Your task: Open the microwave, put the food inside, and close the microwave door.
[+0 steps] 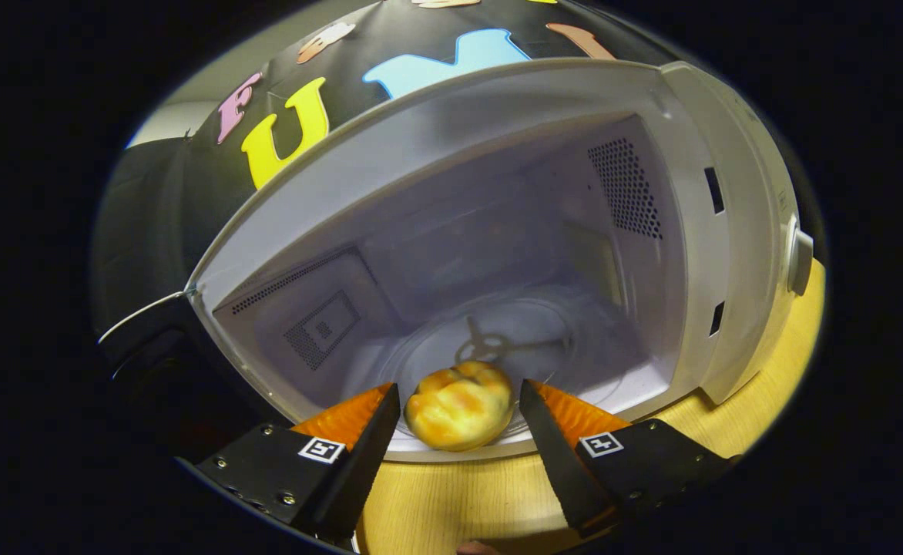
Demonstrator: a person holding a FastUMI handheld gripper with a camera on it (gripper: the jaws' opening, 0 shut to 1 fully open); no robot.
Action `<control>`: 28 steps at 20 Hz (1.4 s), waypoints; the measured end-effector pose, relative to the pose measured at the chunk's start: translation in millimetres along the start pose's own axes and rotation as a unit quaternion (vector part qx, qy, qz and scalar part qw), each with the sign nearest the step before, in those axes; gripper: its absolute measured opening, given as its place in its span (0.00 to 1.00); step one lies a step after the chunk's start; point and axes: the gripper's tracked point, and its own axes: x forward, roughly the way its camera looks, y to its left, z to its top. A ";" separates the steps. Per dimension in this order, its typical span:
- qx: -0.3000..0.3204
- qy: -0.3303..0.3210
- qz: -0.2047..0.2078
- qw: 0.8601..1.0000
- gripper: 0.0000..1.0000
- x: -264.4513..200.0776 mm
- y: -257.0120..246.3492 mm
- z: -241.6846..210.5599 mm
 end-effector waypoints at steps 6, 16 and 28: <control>-0.034 -0.040 0.009 0.999 0.95 -81.5 7.7 46.3; -0.103 -0.120 0.022 0.987 0.95 -265.3 51.5 105.3; -0.173 -0.161 -0.030 0.971 0.95 -406.3 62.2 84.7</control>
